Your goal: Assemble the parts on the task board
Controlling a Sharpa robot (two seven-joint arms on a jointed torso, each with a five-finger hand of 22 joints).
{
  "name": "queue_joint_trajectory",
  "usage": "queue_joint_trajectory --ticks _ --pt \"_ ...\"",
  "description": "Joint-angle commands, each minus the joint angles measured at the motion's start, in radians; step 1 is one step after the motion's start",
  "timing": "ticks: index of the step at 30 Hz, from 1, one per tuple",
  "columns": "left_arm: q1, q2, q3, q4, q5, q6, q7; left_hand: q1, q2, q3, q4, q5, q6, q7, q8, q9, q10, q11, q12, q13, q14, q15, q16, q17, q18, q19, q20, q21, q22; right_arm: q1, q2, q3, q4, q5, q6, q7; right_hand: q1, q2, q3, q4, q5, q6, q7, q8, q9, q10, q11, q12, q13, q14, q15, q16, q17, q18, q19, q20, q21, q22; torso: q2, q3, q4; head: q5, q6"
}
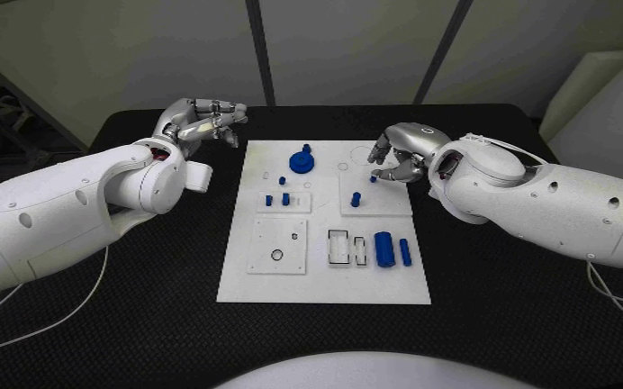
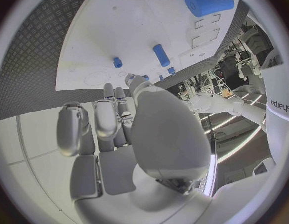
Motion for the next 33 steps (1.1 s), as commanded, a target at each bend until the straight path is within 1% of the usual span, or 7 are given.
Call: queue_joint_trajectory --ticks 1,3,6,13,14,17,33 --pt "0.001 0.000 0.001 0.001 0.038 -0.004 0.043 0.003 0.009 -0.009 0.000 -0.003 -0.001 0.002 0.006 -0.001 -0.004 0.000 0.003 0.001 -0.008 0.001 -0.006 -0.002 -0.018 -0.005 -0.001 -0.006 -0.002 0.002 0.006 0.000 -0.006 0.016 0.042 -0.014 -0.006 -0.007 -0.005 0.000 -0.008 -0.005 0.007 -0.005 -0.002 -0.008 0.003 -0.007 -0.003 0.031 0.009 0.004 0.000 0.002 -0.004 0.003 -0.005 0.049 0.000 -0.0008 0.0018 0.001 0.001" --pt "0.001 -0.001 0.001 0.002 0.044 -0.004 0.049 0.003 0.008 -0.011 -0.001 -0.004 -0.002 0.002 0.006 -0.001 -0.005 0.000 0.005 0.001 -0.008 0.001 -0.006 -0.003 -0.018 -0.005 -0.001 -0.007 -0.002 0.002 0.010 0.000 -0.010 0.016 0.050 -0.018 -0.005 -0.008 -0.007 -0.001 -0.011 -0.010 0.009 -0.006 -0.003 -0.011 0.005 -0.008 -0.006 0.031 0.010 0.005 0.000 0.003 -0.005 0.004 -0.006 0.048 0.000 -0.0013 0.0023 0.002 0.001" --pt "0.001 -0.003 0.001 0.004 0.048 -0.004 0.055 0.003 0.008 -0.011 -0.001 -0.004 -0.002 0.002 0.006 -0.001 -0.005 0.000 0.005 0.001 -0.008 0.001 -0.006 -0.003 -0.018 -0.005 -0.001 -0.007 -0.002 0.002 0.016 0.000 -0.015 0.013 0.061 -0.023 -0.002 -0.009 -0.007 -0.004 -0.015 -0.013 0.011 -0.006 -0.003 -0.015 0.007 -0.010 -0.008 0.031 0.012 0.006 0.000 0.003 -0.006 0.006 -0.007 0.048 0.001 0.0002 0.0009 0.009 -0.001" --pt "0.000 -0.003 0.001 0.007 0.052 -0.005 0.055 0.008 0.006 -0.016 -0.008 -0.003 -0.004 0.002 0.007 -0.003 -0.008 0.000 0.009 0.002 -0.009 0.001 -0.007 -0.006 -0.017 -0.005 -0.001 -0.010 -0.004 -0.004 0.026 0.000 -0.025 0.010 0.089 -0.026 0.000 -0.009 -0.008 -0.006 -0.017 -0.014 0.011 -0.005 -0.003 -0.017 0.008 -0.011 -0.011 0.031 0.013 0.006 0.000 0.003 -0.006 0.007 -0.007 0.047 0.001 -0.0018 0.0004 0.008 -0.002" --pt "0.000 -0.003 0.001 0.007 0.052 -0.006 0.054 0.008 0.006 -0.016 -0.008 -0.003 -0.004 0.002 0.007 -0.003 -0.008 0.000 0.009 0.002 -0.009 0.001 -0.007 -0.006 -0.017 -0.005 -0.001 -0.010 -0.004 -0.006 0.027 0.000 -0.025 0.009 0.091 -0.026 0.000 -0.009 -0.008 -0.006 -0.017 -0.014 0.011 -0.005 -0.003 -0.017 0.008 -0.011 -0.011 0.031 0.013 0.006 0.000 0.003 -0.006 0.007 -0.007 0.047 0.001 -0.0008 0.0006 0.008 -0.002" --pt "0.000 -0.003 0.001 0.006 0.052 -0.007 0.053 0.008 0.006 -0.016 -0.008 -0.003 -0.004 0.002 0.007 -0.003 -0.008 0.000 0.009 0.002 -0.009 0.001 -0.007 -0.006 -0.017 -0.005 -0.001 -0.010 -0.004 -0.010 0.030 0.000 -0.027 0.009 0.096 -0.024 0.005 -0.006 -0.006 -0.009 -0.017 -0.010 0.010 -0.002 -0.002 -0.015 0.007 -0.010 -0.013 0.031 0.013 0.007 -0.001 0.002 -0.004 0.007 -0.006 0.050 0.001 0.0007 0.0005 0.009 -0.003" --pt "0.000 -0.005 0.001 0.004 0.052 -0.016 0.044 0.012 0.006 -0.017 -0.011 -0.002 -0.005 0.004 0.008 -0.004 -0.010 0.001 0.010 0.002 -0.010 0.001 -0.007 -0.007 -0.017 -0.004 -0.002 -0.010 -0.005 -0.017 0.044 -0.001 -0.040 0.000 0.120 -0.030 0.036 0.016 0.018 -0.030 -0.012 0.029 -0.001 0.013 0.006 0.026 -0.006 0.005 -0.023 0.030 0.003 0.013 -0.001 -0.002 0.012 0.001 0.008 0.069 0.002 0.0005 0.0002 0.013 -0.005"
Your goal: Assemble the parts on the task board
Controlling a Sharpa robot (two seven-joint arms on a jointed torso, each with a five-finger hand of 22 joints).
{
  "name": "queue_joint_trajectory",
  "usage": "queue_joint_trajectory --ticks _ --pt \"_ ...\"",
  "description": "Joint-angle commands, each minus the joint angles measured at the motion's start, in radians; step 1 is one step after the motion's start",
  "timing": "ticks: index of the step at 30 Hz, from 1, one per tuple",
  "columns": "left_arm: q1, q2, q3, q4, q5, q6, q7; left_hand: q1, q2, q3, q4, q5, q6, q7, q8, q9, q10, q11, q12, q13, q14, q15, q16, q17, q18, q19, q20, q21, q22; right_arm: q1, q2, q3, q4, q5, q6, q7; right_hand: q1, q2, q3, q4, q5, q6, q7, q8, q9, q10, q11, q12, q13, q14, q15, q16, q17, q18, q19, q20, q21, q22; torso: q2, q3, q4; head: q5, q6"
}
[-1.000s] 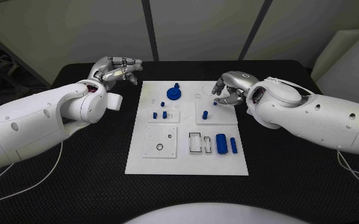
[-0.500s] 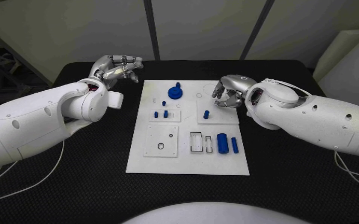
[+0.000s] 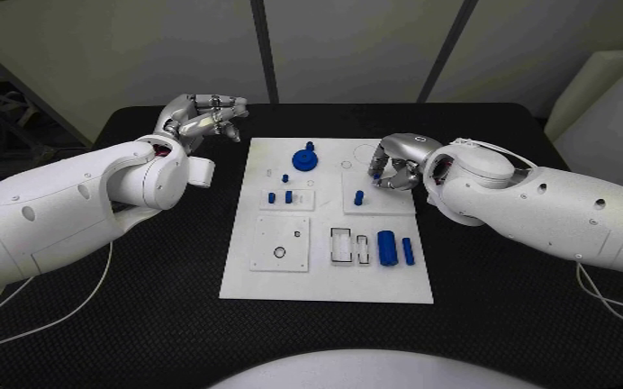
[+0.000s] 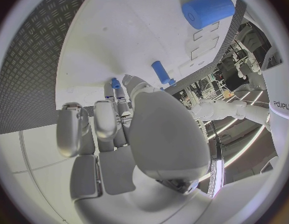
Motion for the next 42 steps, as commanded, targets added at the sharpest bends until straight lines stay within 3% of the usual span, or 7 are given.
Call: queue_joint_trajectory --ticks 1,7,16,25,42 --pt "0.001 -0.001 0.001 0.001 0.005 -0.005 0.013 0.008 0.003 -0.003 -0.003 -0.002 -0.005 0.004 0.004 -0.001 -0.006 -0.003 0.006 0.001 -0.010 0.000 -0.007 -0.001 -0.017 -0.005 -0.002 -0.003 -0.001 0.000 0.002 -0.001 -0.003 -0.010 0.021 -0.008 0.013 0.006 0.008 -0.007 -0.002 0.009 0.001 0.004 0.002 0.010 0.000 0.005 -0.003 0.028 -0.002 0.005 0.001 -0.002 0.006 -0.001 0.005 0.069 0.000 0.0001 -0.0007 0.000 0.000" --pt "0.001 -0.001 0.001 0.000 0.005 -0.005 0.011 0.010 0.004 -0.004 -0.004 -0.002 -0.006 0.004 0.004 -0.002 -0.008 -0.003 0.007 0.001 -0.010 0.001 -0.007 -0.002 -0.017 -0.004 -0.002 -0.003 -0.001 0.000 0.003 -0.001 -0.004 -0.020 0.021 -0.011 0.028 0.014 0.033 -0.020 -0.028 0.015 0.000 0.003 0.002 0.017 -0.002 0.002 -0.011 0.028 -0.004 0.008 0.002 -0.003 0.009 -0.004 0.007 0.073 0.000 0.0005 0.0001 -0.001 -0.002" --pt "0.001 -0.001 0.001 -0.001 0.005 -0.004 0.005 0.014 0.006 -0.004 -0.008 -0.002 -0.008 0.005 0.005 -0.003 -0.010 -0.002 0.009 0.001 -0.010 0.001 -0.006 -0.004 -0.017 -0.003 -0.002 -0.004 -0.002 0.000 0.007 -0.001 -0.002 -0.055 0.025 -0.020 0.051 0.017 0.068 -0.048 -0.031 0.024 -0.001 0.004 0.003 0.030 -0.004 0.001 -0.020 0.029 -0.007 0.015 0.007 -0.006 0.017 -0.007 0.016 0.086 0.000 0.0005 -0.0003 -0.002 -0.002" --pt "0.001 -0.001 0.001 -0.001 0.005 -0.006 0.001 0.022 0.009 -0.005 -0.014 -0.002 -0.009 0.006 0.006 -0.004 -0.013 -0.002 0.012 0.001 -0.010 0.001 -0.006 -0.006 -0.017 -0.002 -0.002 -0.004 -0.002 -0.004 0.009 -0.001 0.010 -0.118 0.037 -0.042 0.085 0.019 0.129 -0.108 -0.071 0.044 -0.002 0.009 0.005 0.062 -0.007 0.006 -0.024 0.029 -0.010 0.023 0.011 -0.010 0.027 -0.010 0.028 0.102 -0.001 0.0000 -0.0001 -0.005 -0.003" --pt "0.000 -0.001 0.001 0.001 0.005 -0.005 0.002 0.026 0.011 -0.006 -0.017 -0.002 -0.009 0.007 0.007 -0.005 -0.014 -0.001 0.014 0.002 -0.011 0.001 -0.006 -0.008 -0.017 -0.002 -0.002 -0.004 -0.001 -0.007 -0.018 0.000 0.057 -0.151 -0.118 -0.038 0.054 0.022 0.159 -0.134 -0.067 0.068 -0.008 0.018 0.009 0.090 -0.015 0.011 -0.018 0.032 -0.016 0.033 0.017 -0.015 0.042 -0.015 0.045 0.125 -0.002 0.0001 -0.0004 -0.010 0.004"
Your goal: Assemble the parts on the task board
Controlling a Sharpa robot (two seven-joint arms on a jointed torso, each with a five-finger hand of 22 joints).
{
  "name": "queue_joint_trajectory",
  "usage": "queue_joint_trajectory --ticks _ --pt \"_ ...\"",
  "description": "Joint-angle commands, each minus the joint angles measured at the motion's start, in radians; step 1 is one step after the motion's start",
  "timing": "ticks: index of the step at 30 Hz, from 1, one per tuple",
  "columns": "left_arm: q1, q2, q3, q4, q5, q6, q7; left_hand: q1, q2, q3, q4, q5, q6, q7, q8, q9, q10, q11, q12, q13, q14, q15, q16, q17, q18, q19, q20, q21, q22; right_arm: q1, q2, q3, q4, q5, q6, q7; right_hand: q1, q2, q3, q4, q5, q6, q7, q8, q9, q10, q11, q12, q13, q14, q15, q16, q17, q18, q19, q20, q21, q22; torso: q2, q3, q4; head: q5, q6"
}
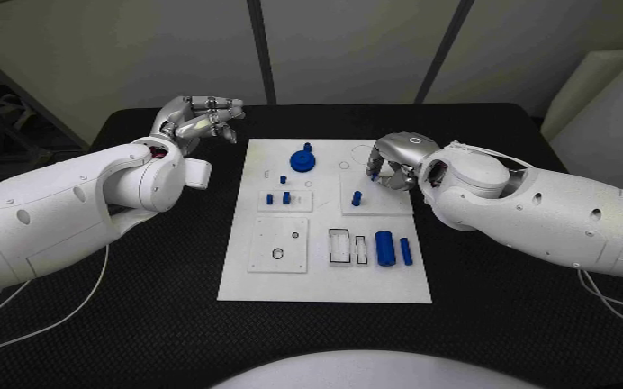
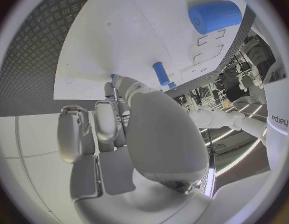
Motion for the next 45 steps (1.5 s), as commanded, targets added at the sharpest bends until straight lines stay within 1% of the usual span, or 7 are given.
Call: queue_joint_trajectory --ticks 1,11,23,30,35,40,45 --pt "0.001 0.000 0.001 0.001 0.002 0.000 0.005 0.012 -0.003 0.000 -0.006 -0.002 -0.006 0.003 0.004 -0.002 -0.007 -0.001 0.008 0.001 -0.008 -0.002 -0.006 -0.002 -0.017 -0.002 -0.002 -0.004 -0.001 0.002 -0.008 0.001 0.013 -0.014 -0.081 0.005 -0.012 -0.001 0.008 -0.002 0.007 0.008 -0.001 0.004 0.001 0.024 -0.014 0.003 0.000 0.032 -0.008 0.006 0.000 -0.015 0.006 -0.001 0.002 0.124 -0.001 -0.0003 0.0001 -0.002 0.002" --pt "0.000 0.002 0.001 0.001 0.002 0.002 0.005 0.012 -0.001 0.000 -0.007 -0.002 -0.006 0.003 0.004 -0.002 -0.008 -0.001 0.008 0.001 -0.008 -0.002 -0.006 -0.002 -0.017 -0.002 -0.002 -0.004 -0.001 0.002 -0.044 0.003 0.066 0.024 -0.132 0.023 -0.022 -0.004 0.016 -0.008 0.025 0.007 0.000 0.003 0.001 0.022 -0.013 -0.001 -0.001 0.031 -0.009 0.007 -0.002 -0.015 0.006 -0.002 0.003 0.125 -0.001 -0.0012 -0.0004 -0.004 0.009" --pt "0.000 0.005 0.001 0.003 0.002 0.004 0.004 0.012 -0.001 0.000 -0.007 -0.002 -0.006 0.003 0.004 -0.002 -0.008 -0.001 0.008 0.001 -0.008 -0.002 -0.006 -0.002 -0.017 -0.002 -0.002 -0.004 -0.001 0.003 -0.051 0.010 0.201 0.100 -0.154 0.050 -0.024 -0.004 0.022 -0.014 0.032 0.007 0.000 0.002 0.001 0.022 -0.013 -0.002 0.000 0.032 -0.009 0.009 0.000 -0.016 0.008 -0.002 0.005 0.127 -0.001 -0.0027 0.0020 0.003 0.013" --pt "0.000 0.013 0.001 0.004 0.002 0.005 0.003 0.012 -0.001 0.000 -0.007 -0.002 -0.006 0.003 0.004 -0.002 -0.008 -0.001 0.008 0.001 -0.008 -0.002 -0.006 -0.002 -0.017 -0.002 -0.002 -0.004 -0.001 0.003 0.018 0.011 0.215 0.132 -0.148 0.077 -0.024 -0.004 0.024 -0.016 0.033 0.007 0.000 0.002 0.001 0.022 -0.013 -0.003 0.000 0.032 -0.009 0.009 0.000 -0.016 0.008 -0.002 0.005 0.127 0.001 -0.0036 0.0050 0.030 0.007" --pt "0.000 0.018 0.001 0.005 0.002 0.005 0.003 0.011 0.001 -0.001 -0.006 -0.002 -0.007 0.005 0.004 -0.003 -0.009 0.000 0.009 0.001 -0.009 -0.001 -0.007 -0.003 -0.018 -0.002 -0.002 -0.004 0.000 0.000 0.068 0.009 0.196 0.149 -0.129 0.095 -0.026 -0.004 0.024 -0.016 0.033 0.007 0.001 0.002 0.001 0.022 -0.012 -0.003 0.000 0.031 -0.009 0.008 -0.001 -0.016 0.008 -0.002 0.005 0.127 0.002 -0.0023 0.0018 0.059 -0.002" --pt "0.000 0.025 0.001 0.005 0.002 0.006 0.002 0.011 0.001 -0.001 -0.006 -0.002 -0.007 0.005 0.004 -0.003 -0.009 0.000 0.009 0.001 -0.009 -0.001 -0.007 -0.003 -0.018 -0.002 -0.002 -0.004 0.000 -0.020 0.110 0.007 0.177 0.156 -0.113 0.110 -0.028 -0.005 0.024 -0.017 0.033 0.007 0.002 0.002 0.000 0.021 -0.012 -0.004 -0.001 0.031 -0.008 0.008 -0.001 -0.016 0.008 -0.002 0.005 0.127 0.001 -0.0029 0.0019 0.072 -0.010" --pt "0.000 0.030 0.001 0.004 -0.004 0.005 0.000 0.011 0.001 -0.001 -0.006 -0.002 -0.007 0.005 0.004 -0.003 -0.009 0.000 0.009 0.001 -0.009 -0.001 -0.007 -0.003 -0.018 -0.002 -0.002 -0.004 0.000 -0.045 0.151 0.004 0.155 0.159 -0.101 0.122 -0.030 -0.005 0.025 -0.017 0.033 0.006 0.002 0.001 0.000 0.020 -0.011 -0.005 -0.001 0.031 -0.008 0.008 -0.001 -0.015 0.006 -0.002 0.004 0.126 0.002 -0.0010 0.0010 0.085 -0.017"
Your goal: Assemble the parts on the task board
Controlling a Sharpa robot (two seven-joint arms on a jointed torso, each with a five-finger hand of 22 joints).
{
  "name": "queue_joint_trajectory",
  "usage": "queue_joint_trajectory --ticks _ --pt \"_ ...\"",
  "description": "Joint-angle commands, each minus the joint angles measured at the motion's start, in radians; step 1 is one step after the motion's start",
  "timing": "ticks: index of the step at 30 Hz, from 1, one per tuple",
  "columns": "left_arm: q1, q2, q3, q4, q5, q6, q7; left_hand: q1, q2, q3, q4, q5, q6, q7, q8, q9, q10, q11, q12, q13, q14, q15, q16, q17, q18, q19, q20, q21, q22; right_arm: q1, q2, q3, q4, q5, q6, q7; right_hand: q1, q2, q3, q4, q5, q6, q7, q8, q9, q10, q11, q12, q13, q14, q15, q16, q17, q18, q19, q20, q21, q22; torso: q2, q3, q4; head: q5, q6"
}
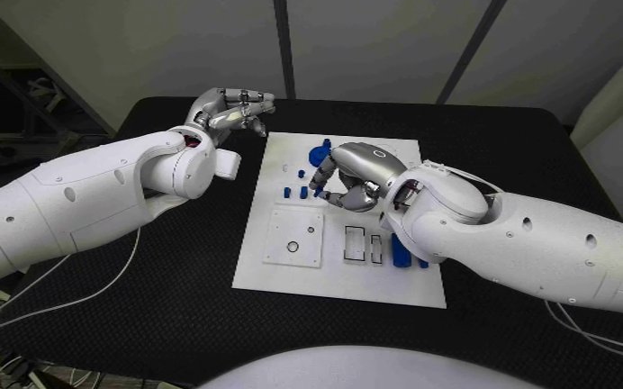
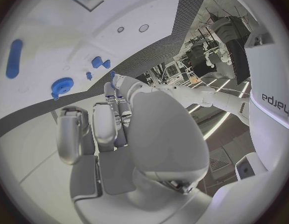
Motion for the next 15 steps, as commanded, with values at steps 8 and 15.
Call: queue_joint_trajectory --ticks 8,15 --pt "0.002 0.007 0.001 0.002 -0.022 0.006 0.003 0.009 0.007 -0.002 -0.007 -0.002 -0.003 0.001 0.005 -0.001 -0.010 0.001 0.005 0.001 -0.009 -0.001 -0.007 -0.002 -0.018 -0.002 -0.002 -0.004 -0.001 -0.024 0.044 -0.028 -0.037 0.004 0.033 0.037 -0.012 0.000 0.007 0.000 0.004 0.006 0.002 0.001 0.000 0.020 -0.011 0.000 0.001 0.031 -0.008 0.005 0.000 -0.015 0.003 0.002 0.003 0.125 0.000 0.0009 -0.0004 0.033 -0.019" --pt "0.002 0.009 0.001 0.002 -0.024 0.007 0.004 0.008 0.007 -0.003 -0.007 -0.002 -0.004 0.001 0.005 -0.001 -0.011 0.001 0.005 0.001 -0.009 -0.001 -0.007 -0.002 -0.018 -0.002 -0.002 -0.004 -0.001 -0.026 0.053 -0.034 -0.055 0.001 0.057 0.040 -0.013 0.001 0.009 -0.001 0.004 0.005 0.003 0.000 0.000 0.019 -0.010 -0.001 0.000 0.031 -0.007 0.005 0.000 -0.015 0.003 0.002 0.004 0.126 0.000 0.0010 -0.0025 0.042 -0.029"
